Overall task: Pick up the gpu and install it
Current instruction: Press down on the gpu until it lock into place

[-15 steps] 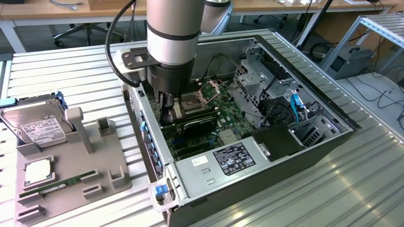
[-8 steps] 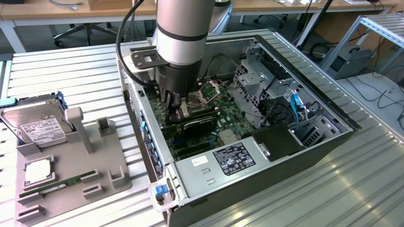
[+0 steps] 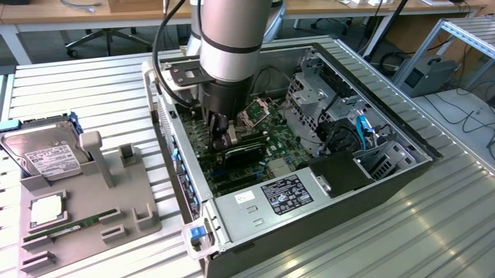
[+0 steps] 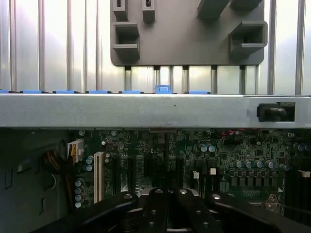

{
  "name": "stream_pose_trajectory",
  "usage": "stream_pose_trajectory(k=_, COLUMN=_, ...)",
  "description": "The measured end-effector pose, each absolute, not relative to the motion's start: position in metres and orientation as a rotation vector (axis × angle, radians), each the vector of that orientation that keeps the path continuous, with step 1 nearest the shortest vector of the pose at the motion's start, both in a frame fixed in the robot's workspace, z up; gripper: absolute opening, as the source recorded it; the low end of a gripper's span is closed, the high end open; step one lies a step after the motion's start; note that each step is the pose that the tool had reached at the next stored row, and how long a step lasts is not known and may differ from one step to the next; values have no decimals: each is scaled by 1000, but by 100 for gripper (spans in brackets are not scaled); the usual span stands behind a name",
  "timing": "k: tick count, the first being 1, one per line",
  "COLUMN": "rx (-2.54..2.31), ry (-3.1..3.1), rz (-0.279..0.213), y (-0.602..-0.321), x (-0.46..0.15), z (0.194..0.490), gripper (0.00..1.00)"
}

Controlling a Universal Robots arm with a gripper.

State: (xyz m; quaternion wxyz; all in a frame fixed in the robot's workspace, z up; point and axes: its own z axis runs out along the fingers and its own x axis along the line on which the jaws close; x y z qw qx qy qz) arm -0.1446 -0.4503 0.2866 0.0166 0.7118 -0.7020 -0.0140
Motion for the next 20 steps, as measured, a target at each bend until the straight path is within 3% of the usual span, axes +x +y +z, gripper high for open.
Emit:
stream_pose_trajectory(k=9, rx=2213, ry=-2182, rz=-44, y=-459, x=-144, z=270, gripper=11)
stream_pose_trajectory(k=18, rx=2213, ry=-2182, rz=-44, y=-451, x=-144, z=270, gripper=11)
stream_pose_trajectory(k=20, rx=2212, ry=-2182, rz=-46, y=-451, x=-142, z=282, gripper=11)
